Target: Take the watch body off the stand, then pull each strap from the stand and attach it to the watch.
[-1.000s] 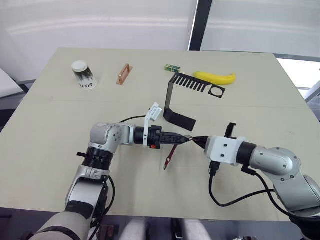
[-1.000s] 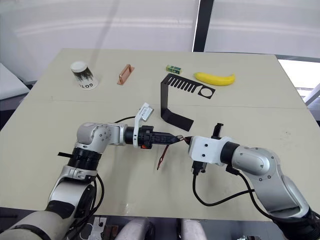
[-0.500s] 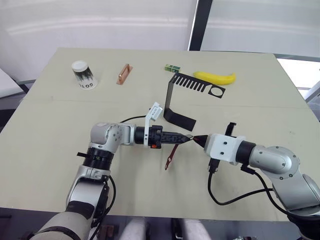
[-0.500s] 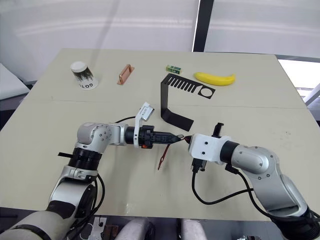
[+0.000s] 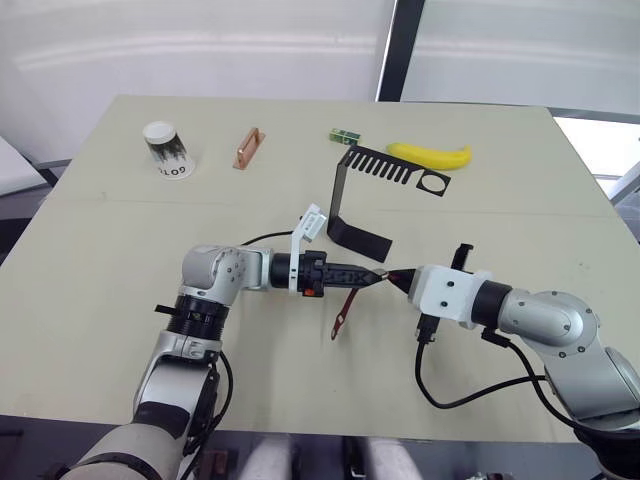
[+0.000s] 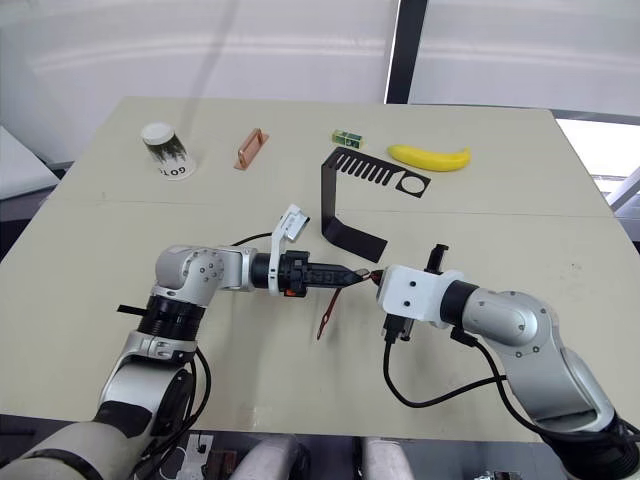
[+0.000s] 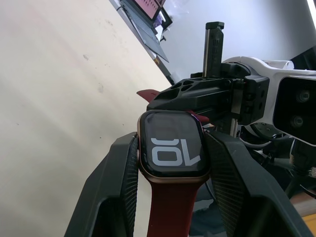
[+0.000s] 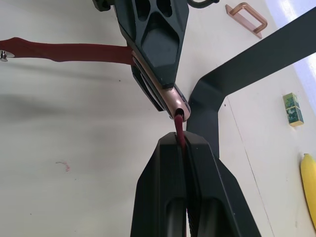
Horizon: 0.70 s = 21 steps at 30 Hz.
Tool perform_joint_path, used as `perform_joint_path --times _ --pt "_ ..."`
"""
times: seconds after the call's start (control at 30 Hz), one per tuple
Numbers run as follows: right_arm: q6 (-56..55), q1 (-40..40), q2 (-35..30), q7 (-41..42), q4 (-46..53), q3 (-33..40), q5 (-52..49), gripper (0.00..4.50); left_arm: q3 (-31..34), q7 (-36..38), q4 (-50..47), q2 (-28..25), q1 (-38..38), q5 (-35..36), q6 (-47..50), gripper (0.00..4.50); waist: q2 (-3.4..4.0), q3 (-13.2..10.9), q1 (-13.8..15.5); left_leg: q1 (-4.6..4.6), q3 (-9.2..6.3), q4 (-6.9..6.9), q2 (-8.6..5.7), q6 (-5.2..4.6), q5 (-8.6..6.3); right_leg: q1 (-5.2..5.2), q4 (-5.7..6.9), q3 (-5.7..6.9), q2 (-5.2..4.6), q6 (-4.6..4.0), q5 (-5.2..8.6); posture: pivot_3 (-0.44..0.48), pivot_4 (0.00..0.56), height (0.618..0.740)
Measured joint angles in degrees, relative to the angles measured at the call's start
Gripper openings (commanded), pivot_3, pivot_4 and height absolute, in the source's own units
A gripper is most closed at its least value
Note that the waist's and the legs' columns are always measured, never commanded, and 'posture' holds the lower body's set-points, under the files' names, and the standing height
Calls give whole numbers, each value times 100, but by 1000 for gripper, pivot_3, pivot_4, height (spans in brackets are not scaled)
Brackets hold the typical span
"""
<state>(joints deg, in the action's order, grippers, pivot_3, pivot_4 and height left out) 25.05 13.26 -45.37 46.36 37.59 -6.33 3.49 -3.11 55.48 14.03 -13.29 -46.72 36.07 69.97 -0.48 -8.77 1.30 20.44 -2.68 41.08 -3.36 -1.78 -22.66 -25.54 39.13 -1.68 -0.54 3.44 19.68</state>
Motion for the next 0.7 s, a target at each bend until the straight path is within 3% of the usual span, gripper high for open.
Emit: perform_joint_path --times 0.7 --pt "175 11 49 0 9 12 -48 0 32 -42 -5 63 0 31 1 1579 0 0 0 0 0 0 0 0 0 0 0 0 0 0 0 0 150 740"
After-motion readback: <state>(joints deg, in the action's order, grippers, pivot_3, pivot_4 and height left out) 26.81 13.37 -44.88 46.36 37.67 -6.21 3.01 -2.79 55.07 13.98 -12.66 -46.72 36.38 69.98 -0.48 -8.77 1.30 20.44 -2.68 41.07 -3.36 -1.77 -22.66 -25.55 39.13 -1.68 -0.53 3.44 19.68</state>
